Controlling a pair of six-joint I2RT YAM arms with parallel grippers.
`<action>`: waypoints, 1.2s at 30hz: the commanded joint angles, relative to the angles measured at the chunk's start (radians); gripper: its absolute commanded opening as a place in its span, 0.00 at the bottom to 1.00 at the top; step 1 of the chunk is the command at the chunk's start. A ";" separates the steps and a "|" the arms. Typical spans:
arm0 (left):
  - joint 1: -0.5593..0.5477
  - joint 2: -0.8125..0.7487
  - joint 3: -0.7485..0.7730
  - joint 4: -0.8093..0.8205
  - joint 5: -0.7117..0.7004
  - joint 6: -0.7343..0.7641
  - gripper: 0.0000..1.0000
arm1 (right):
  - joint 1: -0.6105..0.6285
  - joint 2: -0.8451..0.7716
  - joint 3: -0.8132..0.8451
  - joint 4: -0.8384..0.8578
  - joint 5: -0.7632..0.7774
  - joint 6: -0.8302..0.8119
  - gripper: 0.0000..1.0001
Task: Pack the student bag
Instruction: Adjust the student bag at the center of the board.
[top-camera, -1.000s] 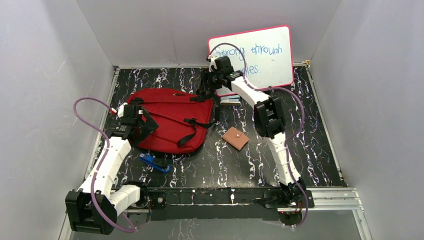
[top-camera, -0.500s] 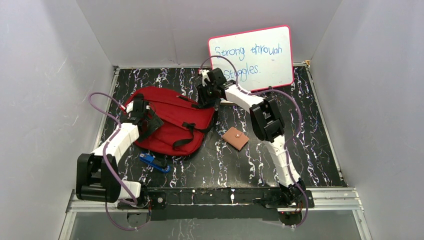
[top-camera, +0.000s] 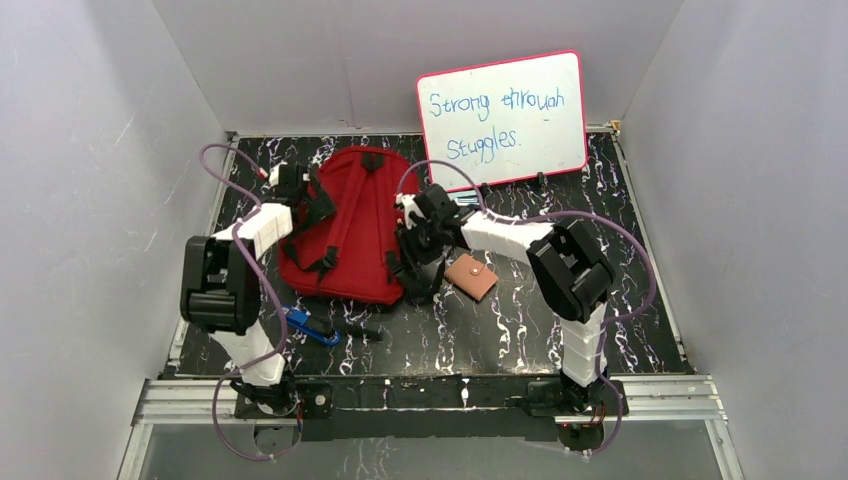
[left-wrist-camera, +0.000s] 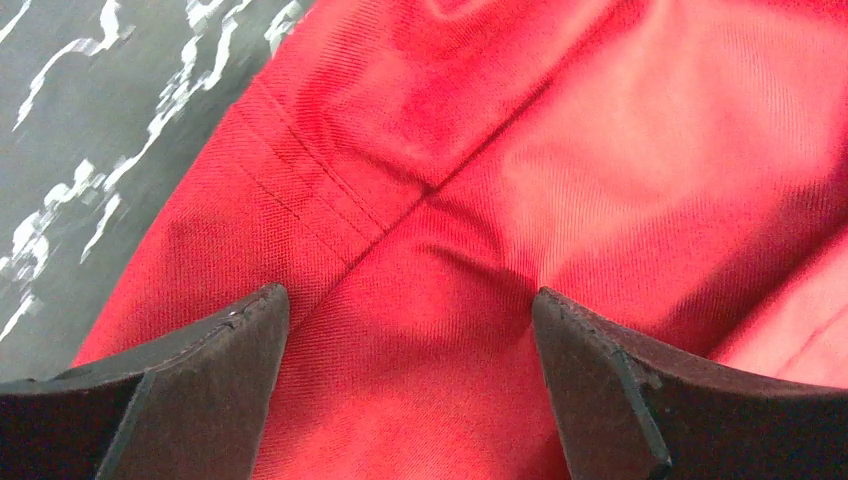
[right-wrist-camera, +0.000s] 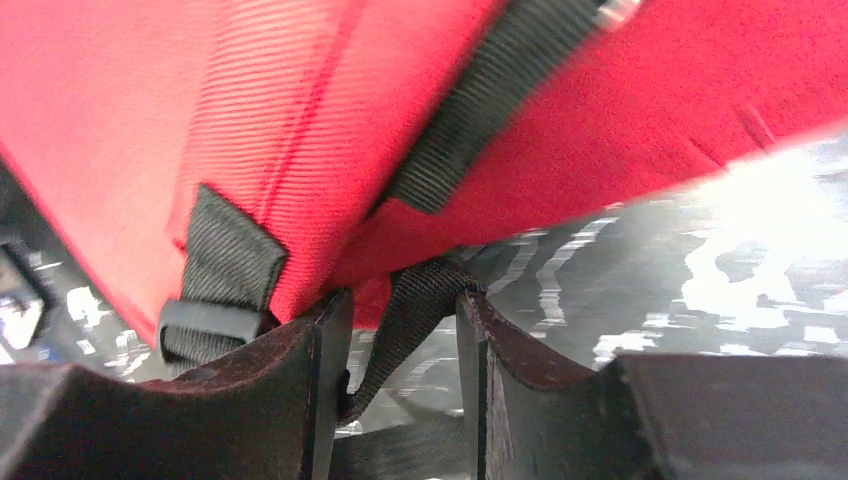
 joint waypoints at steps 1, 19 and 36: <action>-0.014 0.105 0.115 0.038 0.083 0.070 0.88 | 0.079 -0.098 -0.086 0.178 -0.133 0.120 0.51; -0.044 -0.334 -0.033 0.041 0.031 0.207 0.88 | 0.099 -0.304 -0.018 0.054 0.496 -0.015 0.69; -0.262 -0.557 -0.361 0.022 0.008 -0.111 0.79 | 0.098 0.180 0.471 0.060 0.175 -0.074 0.35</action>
